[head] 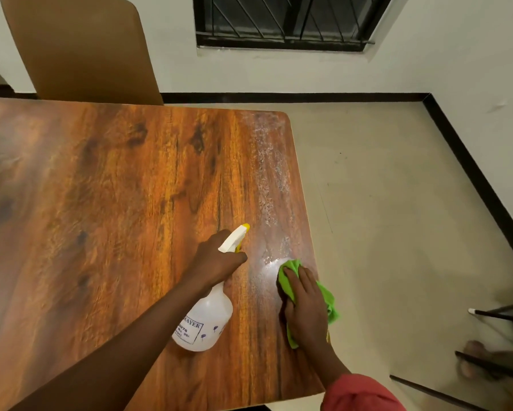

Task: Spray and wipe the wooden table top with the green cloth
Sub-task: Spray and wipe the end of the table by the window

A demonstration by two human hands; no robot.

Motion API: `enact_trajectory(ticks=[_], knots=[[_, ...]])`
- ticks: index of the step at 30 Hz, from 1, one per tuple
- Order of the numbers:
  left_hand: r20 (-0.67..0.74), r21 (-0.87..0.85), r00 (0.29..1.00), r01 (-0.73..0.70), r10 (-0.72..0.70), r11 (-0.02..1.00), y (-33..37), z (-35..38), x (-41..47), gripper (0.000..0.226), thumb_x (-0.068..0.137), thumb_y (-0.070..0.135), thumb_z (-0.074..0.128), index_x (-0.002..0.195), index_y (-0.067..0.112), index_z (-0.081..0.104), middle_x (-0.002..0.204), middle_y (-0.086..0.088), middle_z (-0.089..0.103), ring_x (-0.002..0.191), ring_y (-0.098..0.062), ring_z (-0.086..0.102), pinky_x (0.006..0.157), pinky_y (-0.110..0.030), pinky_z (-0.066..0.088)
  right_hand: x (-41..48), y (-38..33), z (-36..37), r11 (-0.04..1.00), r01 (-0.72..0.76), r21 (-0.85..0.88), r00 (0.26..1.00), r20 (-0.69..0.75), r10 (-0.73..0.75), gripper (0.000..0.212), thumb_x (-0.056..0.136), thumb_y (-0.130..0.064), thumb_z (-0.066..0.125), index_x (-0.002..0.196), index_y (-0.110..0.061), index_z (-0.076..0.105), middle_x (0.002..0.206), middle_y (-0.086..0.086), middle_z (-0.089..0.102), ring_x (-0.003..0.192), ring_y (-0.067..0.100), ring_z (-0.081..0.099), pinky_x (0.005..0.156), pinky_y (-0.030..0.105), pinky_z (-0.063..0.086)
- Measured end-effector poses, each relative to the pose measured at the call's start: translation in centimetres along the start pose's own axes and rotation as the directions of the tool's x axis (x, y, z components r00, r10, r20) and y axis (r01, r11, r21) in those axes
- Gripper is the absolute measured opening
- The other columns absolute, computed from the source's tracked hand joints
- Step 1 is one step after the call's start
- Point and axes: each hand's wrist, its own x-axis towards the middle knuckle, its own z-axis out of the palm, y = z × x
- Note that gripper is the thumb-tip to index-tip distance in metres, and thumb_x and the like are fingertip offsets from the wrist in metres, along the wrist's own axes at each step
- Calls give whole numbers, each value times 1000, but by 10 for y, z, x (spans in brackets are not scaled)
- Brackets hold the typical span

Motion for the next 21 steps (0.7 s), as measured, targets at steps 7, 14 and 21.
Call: enact_trajectory(ticks=[7,14,21], knots=[[157,181,988,-20,-8,983,5,16,12,15,72,15,65,84,8,59,71,-9,58,48,-21,52,45,-24,40,-1,-7,3,998,-58,35,995,-73,61,60,73,-14,48,132,-22,56,140,7,50,133,23,40,107,40,34],[171,178,985,-15,-16,984,18,17,25,12,77,11,65,80,11,53,63,-5,54,36,-22,49,38,-20,36,-5,-11,4,996,-84,22,993,-78,86,59,76,-22,40,133,-19,56,142,7,48,135,20,35,107,39,32],[33,49,998,-63,61,997,55,12,41,19,79,5,63,97,2,58,80,-14,56,45,-25,48,36,-21,39,-9,-12,5,991,-132,-19,991,-33,132,58,80,-30,39,135,-23,54,143,3,46,134,21,40,107,41,27]])
